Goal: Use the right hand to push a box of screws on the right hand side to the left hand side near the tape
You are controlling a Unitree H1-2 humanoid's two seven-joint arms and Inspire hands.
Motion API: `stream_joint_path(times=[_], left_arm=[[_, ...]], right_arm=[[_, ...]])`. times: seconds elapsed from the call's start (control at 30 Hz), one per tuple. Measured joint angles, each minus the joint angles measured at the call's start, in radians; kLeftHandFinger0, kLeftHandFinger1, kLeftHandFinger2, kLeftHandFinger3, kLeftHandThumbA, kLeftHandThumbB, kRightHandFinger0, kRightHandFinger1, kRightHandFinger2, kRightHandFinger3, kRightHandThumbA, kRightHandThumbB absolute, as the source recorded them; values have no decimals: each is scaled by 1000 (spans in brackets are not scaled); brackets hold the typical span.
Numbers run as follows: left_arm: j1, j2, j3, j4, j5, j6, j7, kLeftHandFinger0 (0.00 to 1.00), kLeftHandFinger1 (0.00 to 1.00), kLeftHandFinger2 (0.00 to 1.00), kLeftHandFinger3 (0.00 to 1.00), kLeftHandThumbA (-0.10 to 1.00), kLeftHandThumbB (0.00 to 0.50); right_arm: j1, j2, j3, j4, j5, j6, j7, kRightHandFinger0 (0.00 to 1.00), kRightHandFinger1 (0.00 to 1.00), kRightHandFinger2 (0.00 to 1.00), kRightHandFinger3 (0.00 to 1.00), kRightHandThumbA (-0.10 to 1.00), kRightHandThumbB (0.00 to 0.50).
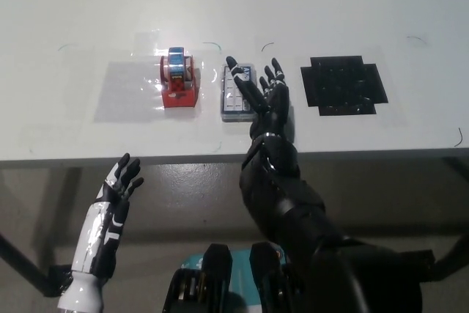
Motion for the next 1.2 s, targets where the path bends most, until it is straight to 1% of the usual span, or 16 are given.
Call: stream_joint_path(times=[0.03,0.1,0.17,0.27,0.33,0.57,0.67,0.73,0.77,0.8,0.9,1.03,1.1,1.13,1.17,1.2], left_arm=[[0,0,0,0,0,0,0,1000,1000,1000,1000,905,206],[0,0,0,-1,0,0,0,1000,1000,1000,1000,901,203],[-1,1,0,-2,0,0,0,1000,1000,1000,1000,900,206],[-1,1,0,-2,-2,0,0,1000,1000,1000,1000,900,207],[-2,1,0,-2,-3,0,0,1000,1000,1000,1000,890,202],[-5,1,0,-3,-12,0,0,1000,1000,1000,1000,902,225],[-8,1,0,-3,-13,0,0,1000,1000,1000,1000,900,223],[-8,1,0,-4,-13,0,0,1000,1000,1000,1000,897,219],[-9,1,0,-5,-13,0,0,1000,1000,1000,1000,892,226],[-9,1,0,-5,-14,0,-1,1000,1000,1000,1000,891,226],[-9,1,0,-5,-16,0,0,1000,1000,1000,1000,902,230],[-10,1,0,-7,-16,1,-1,1000,1000,1000,1000,902,231],[-11,2,0,-8,-16,1,-1,1000,1000,1000,1000,902,230],[-12,2,0,-8,-16,2,-1,1000,1000,1000,1000,902,231],[-13,4,0,-8,-17,2,-1,1000,1000,1000,1000,904,231],[-13,4,0,-8,-17,2,-1,1000,1000,1000,1000,895,230]], right_arm=[[0,2,2,0,0,0,1,1000,1000,1000,1000,1000,186],[0,5,12,1,0,0,1,1000,1000,1000,1000,1000,200],[0,10,15,1,0,0,4,1000,1000,1000,1000,1000,197],[0,15,15,2,2,0,11,1000,1000,1000,1000,1000,186],[0,20,15,2,4,0,15,1000,1000,1000,1000,1000,160],[-12,38,0,5,34,0,44,1000,1000,1000,1000,1000,143],[-24,40,-3,12,44,1,49,1000,1000,1000,1000,1000,145],[-31,41,-4,16,48,1,52,1000,1000,1000,1000,1000,158],[-33,42,-7,18,56,1,57,1000,1000,1000,1000,1000,171],[-35,43,-11,19,62,2,60,1000,1000,1000,1000,1000,163],[-42,48,-30,21,84,5,70,1000,1000,1000,1000,1000,172],[-45,52,-39,21,102,5,76,1000,1000,1000,1000,1000,134],[-45,51,-31,20,101,5,66,1000,1000,1000,1000,1000,147],[-45,51,-17,17,94,4,56,1000,1000,1000,1000,1000,171],[-44,49,6,14,80,4,41,1000,1000,1000,1000,1000,174],[-44,48,20,9,71,4,27,1000,1000,1000,1000,1000,163]])
